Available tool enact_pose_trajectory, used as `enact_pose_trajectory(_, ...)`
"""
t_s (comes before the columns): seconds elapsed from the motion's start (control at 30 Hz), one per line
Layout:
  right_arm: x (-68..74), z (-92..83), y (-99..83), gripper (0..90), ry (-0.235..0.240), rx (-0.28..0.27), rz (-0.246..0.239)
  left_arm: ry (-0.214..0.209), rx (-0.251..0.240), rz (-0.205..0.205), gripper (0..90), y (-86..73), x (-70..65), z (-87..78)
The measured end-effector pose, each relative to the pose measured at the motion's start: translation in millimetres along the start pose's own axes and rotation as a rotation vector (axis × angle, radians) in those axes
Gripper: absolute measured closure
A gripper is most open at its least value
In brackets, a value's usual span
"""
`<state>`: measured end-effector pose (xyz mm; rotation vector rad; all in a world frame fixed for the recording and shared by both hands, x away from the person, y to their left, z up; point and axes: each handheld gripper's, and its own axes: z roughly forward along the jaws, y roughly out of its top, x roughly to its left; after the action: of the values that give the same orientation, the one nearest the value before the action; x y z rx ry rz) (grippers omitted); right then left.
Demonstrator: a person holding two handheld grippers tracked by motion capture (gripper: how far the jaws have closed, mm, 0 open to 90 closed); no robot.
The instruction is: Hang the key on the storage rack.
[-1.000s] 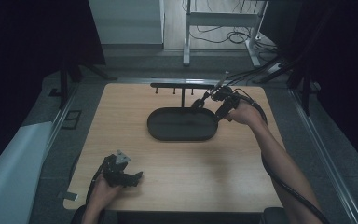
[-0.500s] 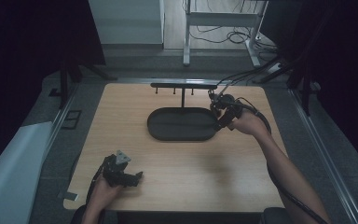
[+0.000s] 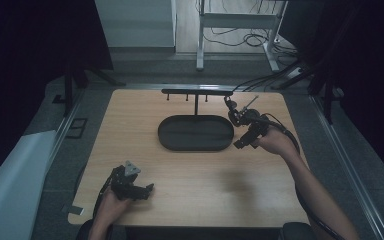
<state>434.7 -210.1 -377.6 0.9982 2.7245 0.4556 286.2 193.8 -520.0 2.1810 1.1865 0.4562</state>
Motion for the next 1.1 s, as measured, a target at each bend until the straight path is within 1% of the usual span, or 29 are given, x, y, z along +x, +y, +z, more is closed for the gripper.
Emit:
enact_pose_trajectory(0.2, 2.0, -2.6, -14.1, 1.3, 0.002, -0.016, 0.004, -0.003, -0.004, -0.003, 0.0, 0.4, -0.6, -0.3)
enact_pose_trajectory(0.63, 11.1, -2.9, -46.5, 0.1, 0.012, -0.045, 0.012, -0.027, -0.033, -0.019, 0.0, 2.4, -1.4, -3.5)
enact_pose_trajectory(1.0, 25.1, 3.7, -74.9, 0.1, 0.003, -0.073, 0.029, -0.023, -0.031, -0.002, 0.0, 3.0, -2.6, -3.9)
enact_pose_trajectory(1.1, 29.4, 5.9, -83.0, 0.1, -0.003, -0.087, 0.022, -0.02, -0.026, 0.005, 0.0, 3.0, -3.1, -3.6)
